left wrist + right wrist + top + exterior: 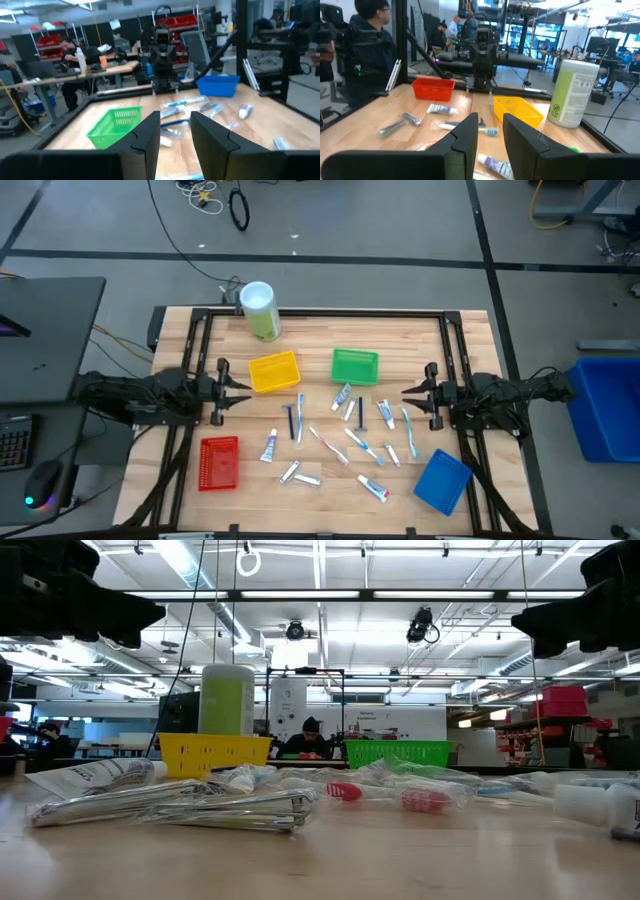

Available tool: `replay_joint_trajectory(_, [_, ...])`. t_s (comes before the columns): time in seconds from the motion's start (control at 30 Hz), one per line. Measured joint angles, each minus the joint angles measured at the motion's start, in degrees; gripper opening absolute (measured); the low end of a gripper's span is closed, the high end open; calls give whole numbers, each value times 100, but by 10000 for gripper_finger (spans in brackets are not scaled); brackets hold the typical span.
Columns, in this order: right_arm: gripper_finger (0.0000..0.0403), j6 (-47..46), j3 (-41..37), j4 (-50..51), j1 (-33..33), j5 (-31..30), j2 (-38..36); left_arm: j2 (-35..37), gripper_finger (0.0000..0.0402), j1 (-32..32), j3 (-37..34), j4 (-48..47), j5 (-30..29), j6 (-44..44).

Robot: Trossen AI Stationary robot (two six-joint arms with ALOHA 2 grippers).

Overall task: Pick & Place Travel size toiletries
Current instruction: Put the blue razor into the red bin

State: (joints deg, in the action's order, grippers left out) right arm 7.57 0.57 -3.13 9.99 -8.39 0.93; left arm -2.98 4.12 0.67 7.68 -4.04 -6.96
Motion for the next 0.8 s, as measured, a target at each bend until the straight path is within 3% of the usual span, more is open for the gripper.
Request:
replay_joint_trajectory(0.27, [99, -66, 1, -553, -1, 4, 9, -2, 116, 2, -1, 141, 985, 893])
replay_joint_trajectory(0.43, [101, -2, 1, -990, -6, -98, 13, -13, 116, 2, -2, 611, 728, 1344])
replay_joint_trajectory(0.6, [99, -98, 1, -2238, -34, -968, 16, -202, 116, 0, -1, 1512, 108, 1409])
replay_joint_trajectory(0.8, [98, -260, 3, -3910, -34, -1743, 150, -984, 116, 0, 26, 2611, 117, 1131])
